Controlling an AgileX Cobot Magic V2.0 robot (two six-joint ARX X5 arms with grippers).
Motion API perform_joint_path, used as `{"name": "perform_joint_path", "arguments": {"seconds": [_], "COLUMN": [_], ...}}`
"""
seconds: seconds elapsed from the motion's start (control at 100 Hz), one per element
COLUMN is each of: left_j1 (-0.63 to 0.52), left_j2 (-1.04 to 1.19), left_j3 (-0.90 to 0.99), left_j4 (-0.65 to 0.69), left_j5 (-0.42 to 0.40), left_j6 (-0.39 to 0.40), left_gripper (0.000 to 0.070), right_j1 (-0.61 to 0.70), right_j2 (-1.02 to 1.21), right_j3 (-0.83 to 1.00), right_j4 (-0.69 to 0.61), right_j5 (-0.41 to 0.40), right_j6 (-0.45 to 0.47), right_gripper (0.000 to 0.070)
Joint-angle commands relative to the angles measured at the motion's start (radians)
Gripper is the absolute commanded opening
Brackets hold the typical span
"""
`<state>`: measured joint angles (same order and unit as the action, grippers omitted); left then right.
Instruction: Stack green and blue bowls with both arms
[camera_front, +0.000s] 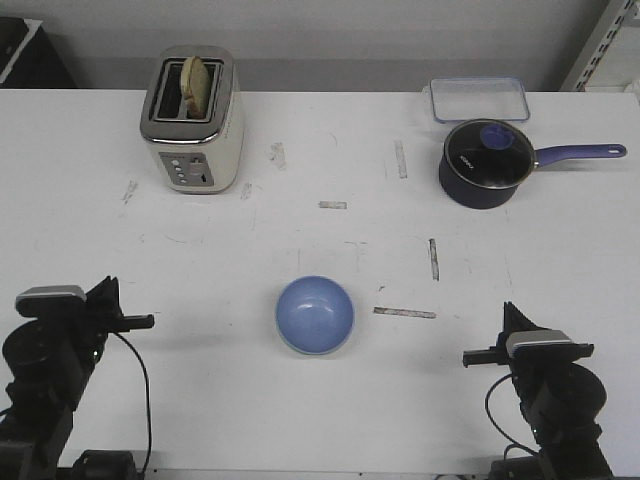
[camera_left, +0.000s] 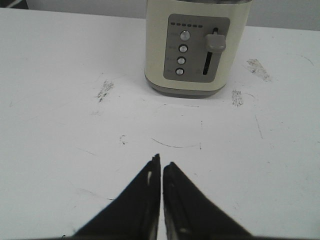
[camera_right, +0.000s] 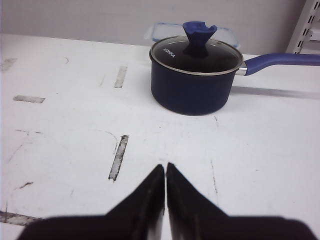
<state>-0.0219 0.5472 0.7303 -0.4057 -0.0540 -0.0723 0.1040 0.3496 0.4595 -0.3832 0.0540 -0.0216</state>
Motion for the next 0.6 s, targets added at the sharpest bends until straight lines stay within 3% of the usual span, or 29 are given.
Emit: {"name": "perform_joint_path", "arguments": {"seconds": [0.0, 0.18, 0.45, 0.59], "left_j1": [0.005, 0.005, 0.005, 0.005], "left_j2": [-0.032, -0.086, -0.09, -0.109], "left_j3": [-0.029, -0.101, -0.101, -0.101], "left_j4": [0.042, 0.098, 0.093, 0.093], "left_j5": [-0.003, -0.002, -0.002, -0.002], "left_j6": [0.033, 0.129, 0.055, 0.056], "left_gripper": [0.0001, 0.0002, 0.0003, 0.0003], "right_j1": [0.002, 0.002, 0.001, 0.001], "right_j2": [0.006, 0.005, 0.005, 0.005], "right_j3": [0.004, 0.004, 0.004, 0.004], "right_j4": [0.009, 0.009, 0.064, 0.107], "right_j5": [-0.001, -0.001, 0.0, -0.001], "right_j6": [0.006, 0.006, 0.005, 0.005], "right_gripper": [0.0, 0.0, 0.0, 0.0]}}
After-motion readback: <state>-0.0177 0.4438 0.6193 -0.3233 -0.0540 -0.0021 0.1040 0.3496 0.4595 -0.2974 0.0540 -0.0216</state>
